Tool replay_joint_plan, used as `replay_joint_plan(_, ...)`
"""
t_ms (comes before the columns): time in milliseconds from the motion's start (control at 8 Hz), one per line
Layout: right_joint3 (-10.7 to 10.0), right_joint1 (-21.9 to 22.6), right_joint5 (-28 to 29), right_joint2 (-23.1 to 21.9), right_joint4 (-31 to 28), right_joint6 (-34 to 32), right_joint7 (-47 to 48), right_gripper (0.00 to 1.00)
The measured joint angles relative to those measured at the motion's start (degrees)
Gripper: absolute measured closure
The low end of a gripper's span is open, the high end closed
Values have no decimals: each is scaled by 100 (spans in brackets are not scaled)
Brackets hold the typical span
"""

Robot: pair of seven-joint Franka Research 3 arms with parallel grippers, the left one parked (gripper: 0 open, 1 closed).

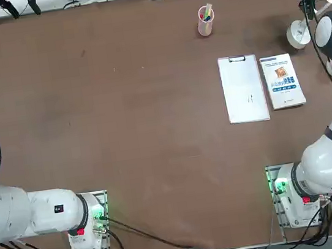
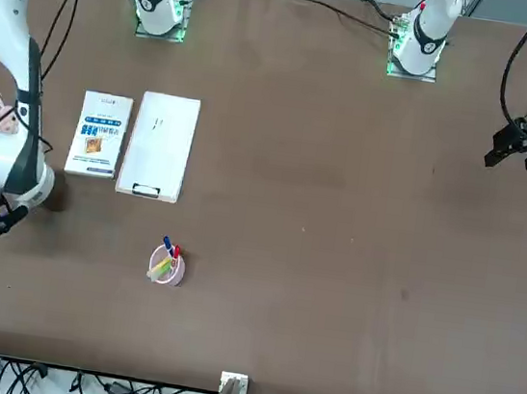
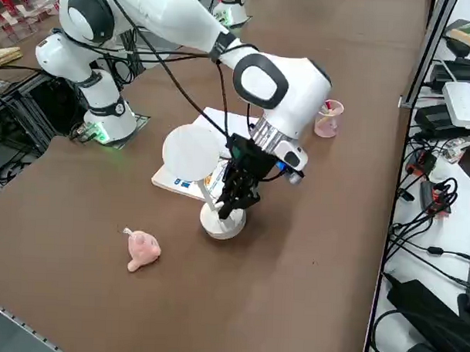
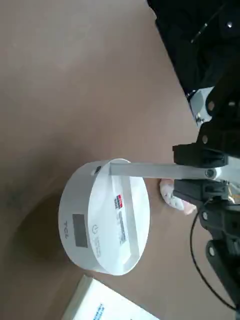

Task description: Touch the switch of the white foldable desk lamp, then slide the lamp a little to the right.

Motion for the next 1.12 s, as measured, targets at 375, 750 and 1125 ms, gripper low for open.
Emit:
replay_joint_plan(375,16,65,-22,180,-11,-155,751,85)
replay_joint_plan(750,-16,60,-71,256,-11,-205,899,85)
replay_joint_plan(1125,-17,69,-198,275,-23,-233,899,67)
